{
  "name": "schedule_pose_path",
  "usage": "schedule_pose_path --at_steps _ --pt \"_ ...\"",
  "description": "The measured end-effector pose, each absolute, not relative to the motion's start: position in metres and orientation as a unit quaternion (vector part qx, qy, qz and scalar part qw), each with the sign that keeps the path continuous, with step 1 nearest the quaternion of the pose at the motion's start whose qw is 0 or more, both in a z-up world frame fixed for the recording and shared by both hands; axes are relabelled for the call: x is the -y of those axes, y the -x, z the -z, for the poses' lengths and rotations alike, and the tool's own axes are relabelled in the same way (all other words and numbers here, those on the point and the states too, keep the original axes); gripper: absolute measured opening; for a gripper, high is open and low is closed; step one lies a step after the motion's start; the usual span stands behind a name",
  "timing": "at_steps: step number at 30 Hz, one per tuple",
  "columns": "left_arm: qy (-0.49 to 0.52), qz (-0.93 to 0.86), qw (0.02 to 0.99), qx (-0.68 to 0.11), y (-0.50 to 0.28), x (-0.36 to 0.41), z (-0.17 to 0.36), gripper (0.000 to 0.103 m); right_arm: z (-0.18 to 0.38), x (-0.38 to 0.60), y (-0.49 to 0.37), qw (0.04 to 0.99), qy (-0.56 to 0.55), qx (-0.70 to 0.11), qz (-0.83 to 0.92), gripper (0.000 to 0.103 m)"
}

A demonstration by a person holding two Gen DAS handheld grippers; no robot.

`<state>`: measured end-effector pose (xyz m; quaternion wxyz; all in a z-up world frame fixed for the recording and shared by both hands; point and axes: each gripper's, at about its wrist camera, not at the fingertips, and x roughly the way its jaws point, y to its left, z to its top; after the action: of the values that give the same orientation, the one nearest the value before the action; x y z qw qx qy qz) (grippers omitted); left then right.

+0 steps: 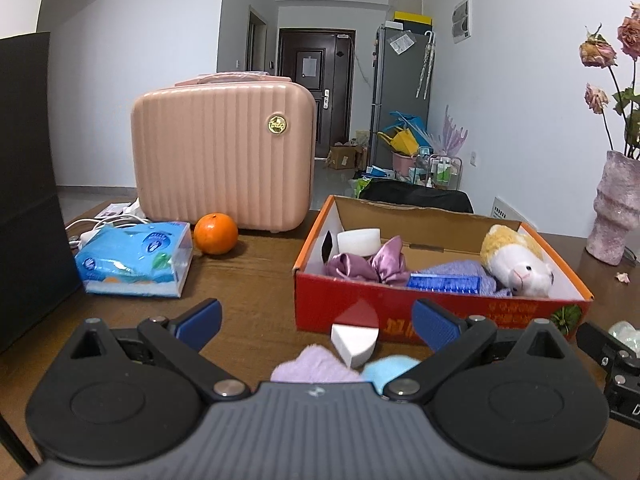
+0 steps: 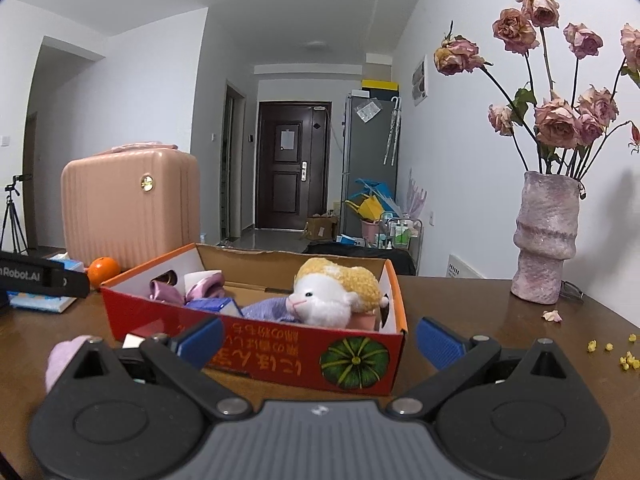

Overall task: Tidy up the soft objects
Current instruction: 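Withdraw both open tools from the box toward the lavender towel roll and blue plush, then close the left tool on the lavender towel roll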

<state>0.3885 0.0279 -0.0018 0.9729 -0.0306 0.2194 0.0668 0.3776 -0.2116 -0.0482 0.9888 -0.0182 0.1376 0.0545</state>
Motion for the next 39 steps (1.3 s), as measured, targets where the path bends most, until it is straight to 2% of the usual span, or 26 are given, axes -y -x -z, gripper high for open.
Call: schedule_pose_path --at_steps 22,32,39 --pt "0.018 -0.045 0.971 -0.234 -0.328 -0.032 0.017 0.103 0.057 0.221 -0.322 0.986 0.018 -0.147 -0.075 0.103" --pt "0.023 -0.021 0.96 -0.278 -0.346 -0.035 0.032 0.103 0.059 0.22 -0.324 0.985 0.019 -0.156 -0.073 0.103" --pt "-0.01 -0.031 0.948 -0.318 -0.373 -0.02 0.054 0.103 0.061 0.221 -0.325 0.985 0.017 -0.161 -0.067 0.103"
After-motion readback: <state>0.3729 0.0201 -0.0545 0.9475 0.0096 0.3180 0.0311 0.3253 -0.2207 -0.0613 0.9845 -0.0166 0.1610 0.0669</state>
